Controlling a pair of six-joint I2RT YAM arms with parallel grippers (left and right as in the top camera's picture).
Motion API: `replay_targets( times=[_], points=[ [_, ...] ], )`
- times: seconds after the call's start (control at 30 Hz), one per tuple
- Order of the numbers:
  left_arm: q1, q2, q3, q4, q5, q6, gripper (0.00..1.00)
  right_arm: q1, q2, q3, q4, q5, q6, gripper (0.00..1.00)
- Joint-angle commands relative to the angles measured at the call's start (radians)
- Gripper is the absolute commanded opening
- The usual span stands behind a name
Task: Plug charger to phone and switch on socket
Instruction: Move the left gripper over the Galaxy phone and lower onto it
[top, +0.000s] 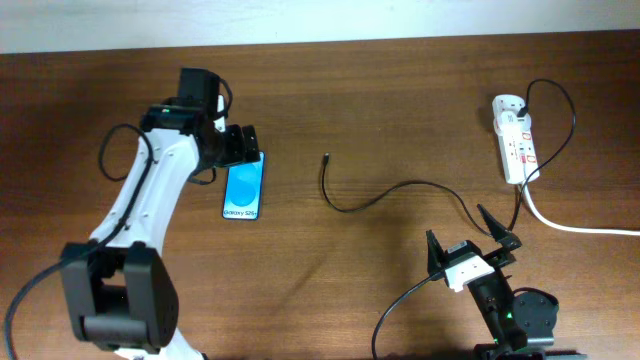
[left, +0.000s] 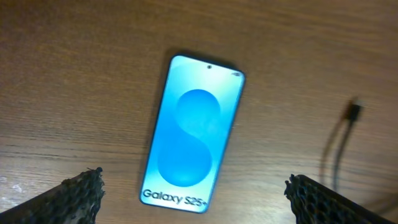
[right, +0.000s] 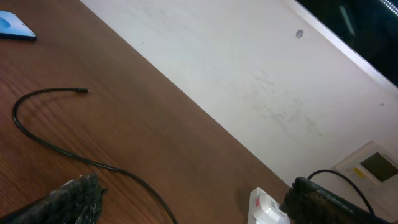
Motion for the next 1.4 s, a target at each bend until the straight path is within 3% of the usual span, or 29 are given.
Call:
replay_targets(
  times=[0.0,0.57,0.77,0.87,1.37],
  points=[
    [-0.026,0.068,0.014,0.006,-0.080,-0.021,0.99,-0.004,-0.006,-0.008,-0.001,0.001,0.012,0.98],
    [-0.072,0.241,0.014,0.090,-0.104,0.205,0.99,-0.004,-0.006,-0.008,0.000,0.001,0.012,0.98],
    [-0.072,0.262,0.014,0.100,-0.104,0.199,0.99,-0.004,-0.006,-0.008,-0.001,0.001,0.012,0.98],
    [-0.072,0.314,0.014,0.104,-0.102,0.140,0.99,-0.004,-0.006,-0.008,-0.001,0.001,0.012,0.98],
    [-0.072,0.318,0.014,0.088,-0.098,0.140,0.98,-0.004,-0.006,-0.008,-0.001,0.001,0.012,0.99]
  ],
)
